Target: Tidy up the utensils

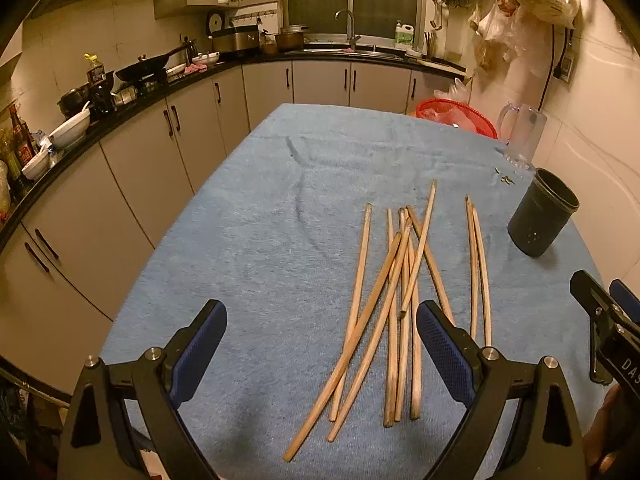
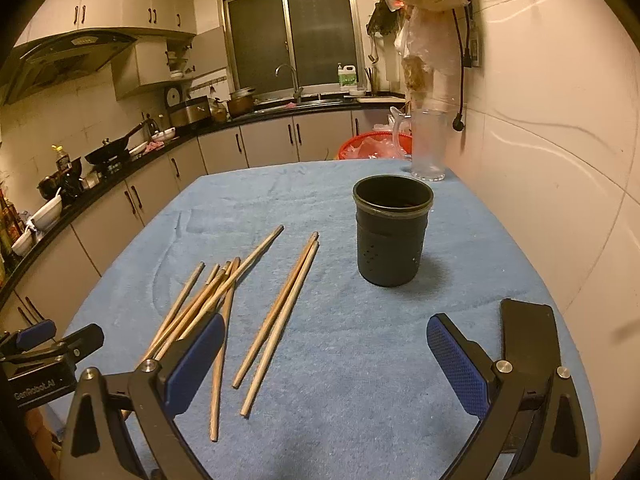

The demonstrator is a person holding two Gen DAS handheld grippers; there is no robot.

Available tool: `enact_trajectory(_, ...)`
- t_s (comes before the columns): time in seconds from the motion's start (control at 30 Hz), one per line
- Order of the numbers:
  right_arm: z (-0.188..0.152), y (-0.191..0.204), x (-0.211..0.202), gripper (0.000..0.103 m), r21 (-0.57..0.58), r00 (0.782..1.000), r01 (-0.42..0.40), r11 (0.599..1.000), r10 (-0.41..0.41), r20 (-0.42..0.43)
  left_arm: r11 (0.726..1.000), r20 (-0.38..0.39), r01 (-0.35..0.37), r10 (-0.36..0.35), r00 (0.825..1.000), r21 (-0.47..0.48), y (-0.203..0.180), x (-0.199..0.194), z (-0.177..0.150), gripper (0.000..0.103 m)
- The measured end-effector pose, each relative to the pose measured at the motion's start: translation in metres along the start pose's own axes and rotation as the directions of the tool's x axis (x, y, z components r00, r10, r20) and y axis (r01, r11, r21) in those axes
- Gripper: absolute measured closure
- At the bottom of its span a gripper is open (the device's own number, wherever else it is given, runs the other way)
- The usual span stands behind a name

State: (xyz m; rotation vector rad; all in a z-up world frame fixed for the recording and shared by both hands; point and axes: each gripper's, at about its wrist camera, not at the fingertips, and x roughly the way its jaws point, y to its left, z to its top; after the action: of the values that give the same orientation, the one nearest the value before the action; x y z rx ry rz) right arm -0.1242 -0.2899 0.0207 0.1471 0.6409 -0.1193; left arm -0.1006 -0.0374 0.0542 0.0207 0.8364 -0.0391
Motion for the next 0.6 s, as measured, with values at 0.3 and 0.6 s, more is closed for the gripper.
enact_trajectory(0.3, 0.009, 0.002, 0.016, 0.004, -0.015, 0.999, -0.018, 1.000, 0.018, -0.034, 1.000, -0.018, 0.000, 0.000, 1.000, 0.017, -0.009, 0.020, -0.001, 0.007)
enact_trajectory(0.6, 0.015, 0.015, 0.022, 0.005, -0.034, 0.998, -0.037, 0.999, 0.035, -0.051, 1.000, -0.020, -0.006, 0.006, 1.000, 0.009, -0.007, 0.024, -0.003, 0.007)
